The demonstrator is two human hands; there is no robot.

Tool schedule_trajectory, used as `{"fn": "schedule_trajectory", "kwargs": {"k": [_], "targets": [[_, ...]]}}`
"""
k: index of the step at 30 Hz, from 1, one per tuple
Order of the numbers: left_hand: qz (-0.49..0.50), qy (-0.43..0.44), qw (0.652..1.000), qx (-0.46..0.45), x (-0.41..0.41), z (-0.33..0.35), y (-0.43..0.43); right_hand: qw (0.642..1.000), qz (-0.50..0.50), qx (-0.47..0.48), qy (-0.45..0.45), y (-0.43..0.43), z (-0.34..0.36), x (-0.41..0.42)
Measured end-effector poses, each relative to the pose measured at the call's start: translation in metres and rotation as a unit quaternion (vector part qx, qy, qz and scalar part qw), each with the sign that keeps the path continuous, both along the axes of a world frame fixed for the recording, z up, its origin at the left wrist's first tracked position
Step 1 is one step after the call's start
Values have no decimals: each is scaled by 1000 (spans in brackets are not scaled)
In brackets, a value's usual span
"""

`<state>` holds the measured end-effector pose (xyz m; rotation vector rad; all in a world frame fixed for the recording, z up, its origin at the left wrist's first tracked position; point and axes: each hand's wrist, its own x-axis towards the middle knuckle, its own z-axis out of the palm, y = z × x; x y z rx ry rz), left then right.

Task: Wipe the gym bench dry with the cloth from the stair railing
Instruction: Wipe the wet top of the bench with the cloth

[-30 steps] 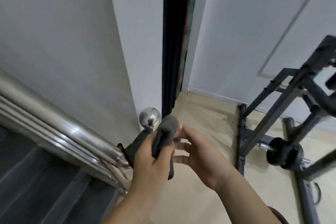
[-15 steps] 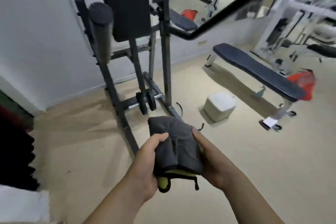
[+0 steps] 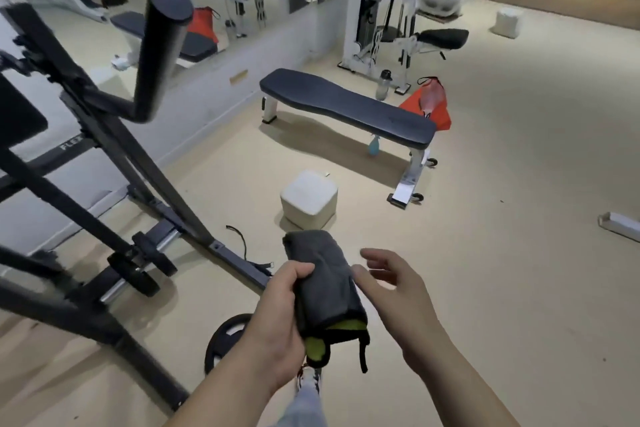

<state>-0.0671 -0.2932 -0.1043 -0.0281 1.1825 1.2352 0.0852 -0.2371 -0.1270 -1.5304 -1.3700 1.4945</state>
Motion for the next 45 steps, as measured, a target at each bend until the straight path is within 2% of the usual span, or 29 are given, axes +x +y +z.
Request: {"fn": "schedule_trajectory", "kwargs": {"k": [3, 8, 13, 17, 22, 26, 30, 35, 40, 45], "targets": [[-30, 6, 1000, -3, -4, -3, 80, 998, 50, 28, 18, 62, 7, -14], [-100, 20, 995, 21, -3, 8, 221, 992, -7, 114, -57, 187, 14, -14], [-157, 28, 987, 9, 13, 15, 337, 995, 3, 89, -53, 284, 22, 10], [-168, 35, 985, -4, 23, 12, 430, 991, 90, 78, -63, 371, 17, 23], [-137, 29, 990, 0, 20, 2, 537, 985, 146, 65, -59, 500, 6, 22], [-85, 48, 995, 10, 0, -5, 606, 965, 246, 47, -73, 599, 9, 4], [-16, 81, 996, 21, -38, -6, 652, 948, 300, 86, -60, 675, 12, -41], [38, 118, 991, 56, -97, 1, 697, 955, 286, -12, 78, 736, 16, -108], [44, 129, 990, 39, -153, 0, 750, 961, 246, -76, 104, 783, 11, -169], [68, 134, 988, -29, -206, -10, 817, 981, 106, -104, 121, 849, 9, -215]]}}
